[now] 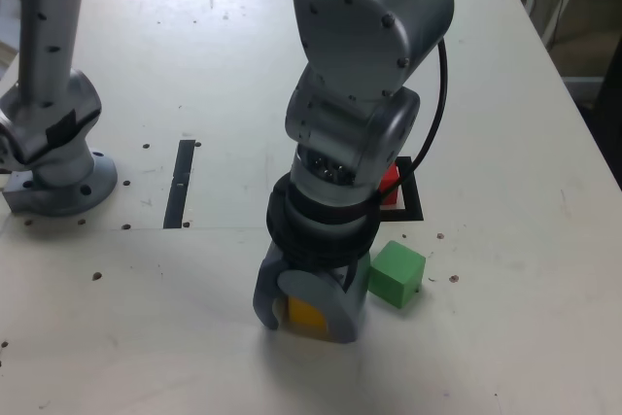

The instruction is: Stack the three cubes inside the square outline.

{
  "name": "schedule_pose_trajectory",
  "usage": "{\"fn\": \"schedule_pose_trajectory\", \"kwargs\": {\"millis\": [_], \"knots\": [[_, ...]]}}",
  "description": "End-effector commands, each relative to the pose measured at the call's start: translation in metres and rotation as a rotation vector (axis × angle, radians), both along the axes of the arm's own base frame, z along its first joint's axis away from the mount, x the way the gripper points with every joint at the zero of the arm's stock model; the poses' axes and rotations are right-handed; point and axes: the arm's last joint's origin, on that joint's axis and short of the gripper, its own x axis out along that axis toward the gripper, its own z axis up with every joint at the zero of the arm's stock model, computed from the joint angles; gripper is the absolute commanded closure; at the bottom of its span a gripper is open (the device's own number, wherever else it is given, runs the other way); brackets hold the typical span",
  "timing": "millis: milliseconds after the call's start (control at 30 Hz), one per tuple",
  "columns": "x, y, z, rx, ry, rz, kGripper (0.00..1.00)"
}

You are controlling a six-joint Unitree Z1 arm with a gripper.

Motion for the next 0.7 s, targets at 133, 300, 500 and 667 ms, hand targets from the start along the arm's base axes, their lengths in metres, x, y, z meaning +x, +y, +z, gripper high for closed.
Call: {"fn": "schedule_pose_trajectory", "kwargs": {"millis": [133,300,500,667], "knots": [[0.000,0.002,0.001,0.003,0.009,-0.011,0.46],[-0.006,0.018,0.024,0.012,0.005,-0.007,0.50],[-0.015,0.051,0.060,0.020,-0.008,0.016,0.52],[-0.010,0.070,0.072,0.018,-0.017,0.024,0.52]]}}
